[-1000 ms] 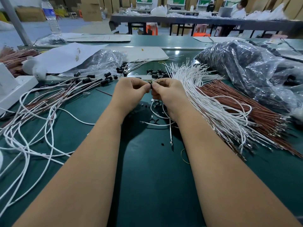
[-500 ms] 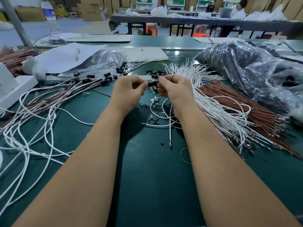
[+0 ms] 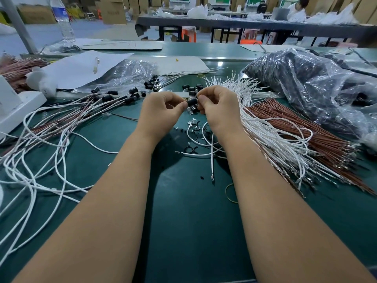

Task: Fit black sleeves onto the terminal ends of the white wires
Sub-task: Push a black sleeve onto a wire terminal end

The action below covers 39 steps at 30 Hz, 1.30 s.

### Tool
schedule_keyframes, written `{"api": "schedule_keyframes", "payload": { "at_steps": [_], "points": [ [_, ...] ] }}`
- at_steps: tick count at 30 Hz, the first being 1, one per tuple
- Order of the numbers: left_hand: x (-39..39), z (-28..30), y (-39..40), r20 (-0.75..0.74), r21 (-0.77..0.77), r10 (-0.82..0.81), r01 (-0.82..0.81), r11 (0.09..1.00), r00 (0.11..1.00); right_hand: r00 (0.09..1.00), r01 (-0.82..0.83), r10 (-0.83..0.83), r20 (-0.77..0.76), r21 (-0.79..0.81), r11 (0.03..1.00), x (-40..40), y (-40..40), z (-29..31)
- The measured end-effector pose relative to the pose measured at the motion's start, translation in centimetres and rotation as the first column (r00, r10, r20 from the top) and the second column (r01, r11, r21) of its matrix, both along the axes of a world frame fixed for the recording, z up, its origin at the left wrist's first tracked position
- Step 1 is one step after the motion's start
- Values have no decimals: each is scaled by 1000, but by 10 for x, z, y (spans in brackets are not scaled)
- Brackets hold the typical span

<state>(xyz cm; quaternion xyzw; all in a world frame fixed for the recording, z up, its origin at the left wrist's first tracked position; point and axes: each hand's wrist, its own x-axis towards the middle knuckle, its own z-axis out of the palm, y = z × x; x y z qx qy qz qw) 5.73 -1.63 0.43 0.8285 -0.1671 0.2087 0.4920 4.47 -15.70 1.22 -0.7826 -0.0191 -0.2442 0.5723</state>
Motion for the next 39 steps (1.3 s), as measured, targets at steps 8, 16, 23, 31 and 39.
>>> {"api": "schedule_keyframes", "payload": {
  "at_steps": [8,16,23,31,39],
  "points": [
    [4,-2,-1,78,53,20,-24,998,997,999,-7,12,-50,90,996,-1,2,0],
    [5,-3,-3,187,83,36,-52,995,982,993,17,15,-115,270,963,-3,0,0],
    [5,-4,-3,215,127,85,-115,985,973,990,-33,87,-108,428,903,-6,-1,6],
    [6,-4,-3,231,115,80,-109,987,970,1000,-6,4,17,129,992,-5,1,1],
    [6,-5,-3,224,127,83,-114,985,971,999,9,-11,46,44,999,-4,10,-5]
  ]
}}
